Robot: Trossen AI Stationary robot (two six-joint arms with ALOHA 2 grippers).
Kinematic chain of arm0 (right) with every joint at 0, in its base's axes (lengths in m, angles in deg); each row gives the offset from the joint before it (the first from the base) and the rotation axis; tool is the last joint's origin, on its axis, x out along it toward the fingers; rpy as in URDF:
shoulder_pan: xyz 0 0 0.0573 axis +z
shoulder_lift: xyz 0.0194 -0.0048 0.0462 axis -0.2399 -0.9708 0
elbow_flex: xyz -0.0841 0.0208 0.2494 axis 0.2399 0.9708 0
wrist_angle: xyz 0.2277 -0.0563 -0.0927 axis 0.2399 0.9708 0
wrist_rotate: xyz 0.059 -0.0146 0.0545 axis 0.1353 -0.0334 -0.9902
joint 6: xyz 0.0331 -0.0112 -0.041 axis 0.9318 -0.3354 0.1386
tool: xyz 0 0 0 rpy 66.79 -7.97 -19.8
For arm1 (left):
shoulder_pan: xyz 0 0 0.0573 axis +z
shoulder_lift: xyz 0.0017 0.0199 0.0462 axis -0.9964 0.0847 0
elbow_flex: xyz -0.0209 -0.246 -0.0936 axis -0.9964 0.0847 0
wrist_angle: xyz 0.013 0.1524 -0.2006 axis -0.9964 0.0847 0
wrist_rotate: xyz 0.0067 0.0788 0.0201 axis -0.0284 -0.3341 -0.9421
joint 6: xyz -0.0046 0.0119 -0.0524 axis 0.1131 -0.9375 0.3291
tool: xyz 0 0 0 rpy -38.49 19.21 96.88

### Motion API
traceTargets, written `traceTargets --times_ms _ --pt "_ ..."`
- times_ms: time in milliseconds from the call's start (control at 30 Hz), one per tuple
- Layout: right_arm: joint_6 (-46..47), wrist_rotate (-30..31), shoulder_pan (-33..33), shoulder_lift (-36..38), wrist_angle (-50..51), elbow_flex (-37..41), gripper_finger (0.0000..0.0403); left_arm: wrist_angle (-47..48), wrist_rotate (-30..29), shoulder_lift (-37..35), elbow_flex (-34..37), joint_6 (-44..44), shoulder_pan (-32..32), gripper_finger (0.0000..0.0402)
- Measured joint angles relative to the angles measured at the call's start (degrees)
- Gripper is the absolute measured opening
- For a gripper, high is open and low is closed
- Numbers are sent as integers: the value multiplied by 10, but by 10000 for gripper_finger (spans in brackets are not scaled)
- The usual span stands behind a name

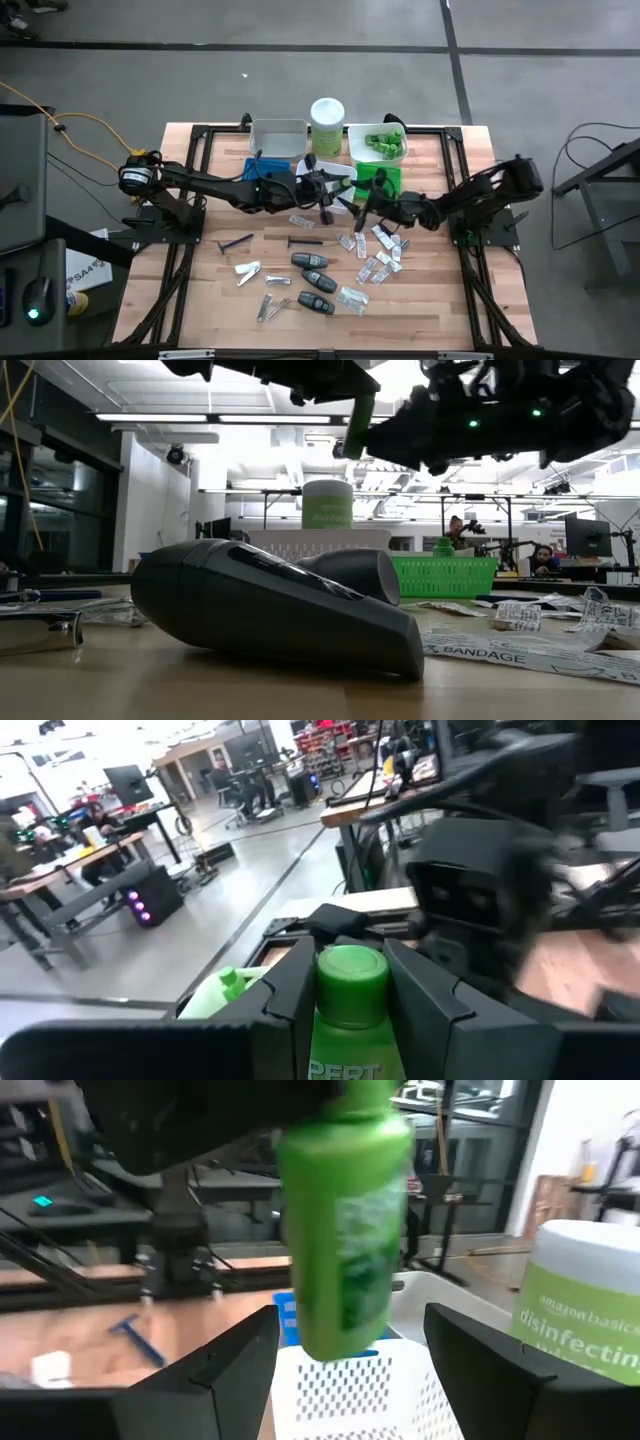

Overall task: Pick & Place Travel size toiletries
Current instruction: Put the green shampoo into the small white bin

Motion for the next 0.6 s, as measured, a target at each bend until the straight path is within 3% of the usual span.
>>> traceTargets --times_ms 167,600 --pt "-36 96 21 -45 0 -55 244 0 -11 0 0 0 0 93" --pt "-61 124 13 -45 -7 -95 237 28 -12 0 0 15 0 93"
